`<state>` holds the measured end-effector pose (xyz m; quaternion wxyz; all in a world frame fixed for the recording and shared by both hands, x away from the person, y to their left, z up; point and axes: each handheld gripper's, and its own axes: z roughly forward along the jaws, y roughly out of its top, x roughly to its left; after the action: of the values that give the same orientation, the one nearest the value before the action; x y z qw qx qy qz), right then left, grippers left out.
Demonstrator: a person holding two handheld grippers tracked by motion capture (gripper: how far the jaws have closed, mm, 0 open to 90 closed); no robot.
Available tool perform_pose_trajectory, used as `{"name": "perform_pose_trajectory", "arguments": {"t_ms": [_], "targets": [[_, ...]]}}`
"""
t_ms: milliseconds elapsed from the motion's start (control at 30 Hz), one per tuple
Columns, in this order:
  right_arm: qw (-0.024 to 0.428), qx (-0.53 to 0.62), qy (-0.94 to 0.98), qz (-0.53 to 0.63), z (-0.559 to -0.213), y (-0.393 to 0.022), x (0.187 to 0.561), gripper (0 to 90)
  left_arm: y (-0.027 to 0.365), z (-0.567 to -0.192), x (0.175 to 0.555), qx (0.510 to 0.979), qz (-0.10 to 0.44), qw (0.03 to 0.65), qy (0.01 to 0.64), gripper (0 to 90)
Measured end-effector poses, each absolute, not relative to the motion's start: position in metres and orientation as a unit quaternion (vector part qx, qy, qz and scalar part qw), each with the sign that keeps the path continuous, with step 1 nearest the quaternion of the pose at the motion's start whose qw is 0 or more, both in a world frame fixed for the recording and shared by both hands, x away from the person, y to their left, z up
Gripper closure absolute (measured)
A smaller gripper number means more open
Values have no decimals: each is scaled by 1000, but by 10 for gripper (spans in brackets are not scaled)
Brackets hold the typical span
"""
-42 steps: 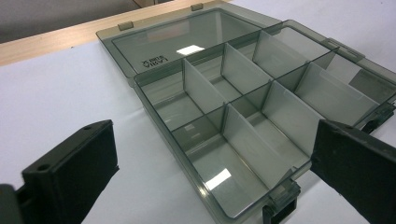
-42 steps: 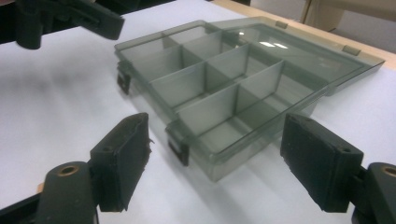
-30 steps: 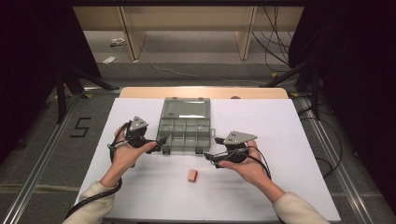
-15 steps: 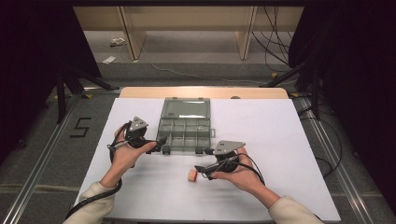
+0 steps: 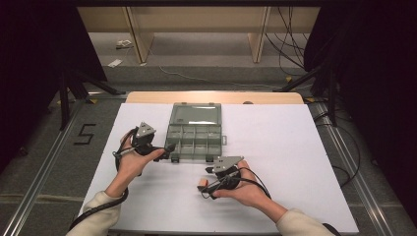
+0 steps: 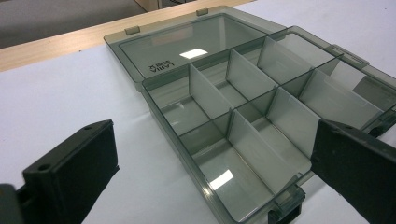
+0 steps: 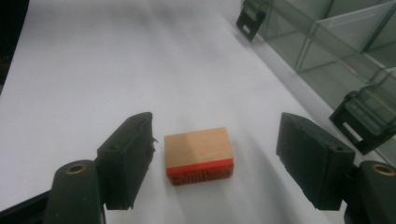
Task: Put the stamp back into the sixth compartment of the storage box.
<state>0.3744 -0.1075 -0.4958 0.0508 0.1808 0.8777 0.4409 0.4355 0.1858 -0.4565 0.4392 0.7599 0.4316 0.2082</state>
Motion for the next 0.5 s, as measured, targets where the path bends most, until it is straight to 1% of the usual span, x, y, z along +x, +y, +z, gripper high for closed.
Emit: {"name": "perform_pose_trajectory", "arguments": {"t_ms": [100,500], "targets": [[52,176,884,431,-497,-105,374,317,186,-457,435,760,208,439,432,1],[54,156,897,410,-499,-99,372,380,186,-457,436,760,210,438,432,1]]}}
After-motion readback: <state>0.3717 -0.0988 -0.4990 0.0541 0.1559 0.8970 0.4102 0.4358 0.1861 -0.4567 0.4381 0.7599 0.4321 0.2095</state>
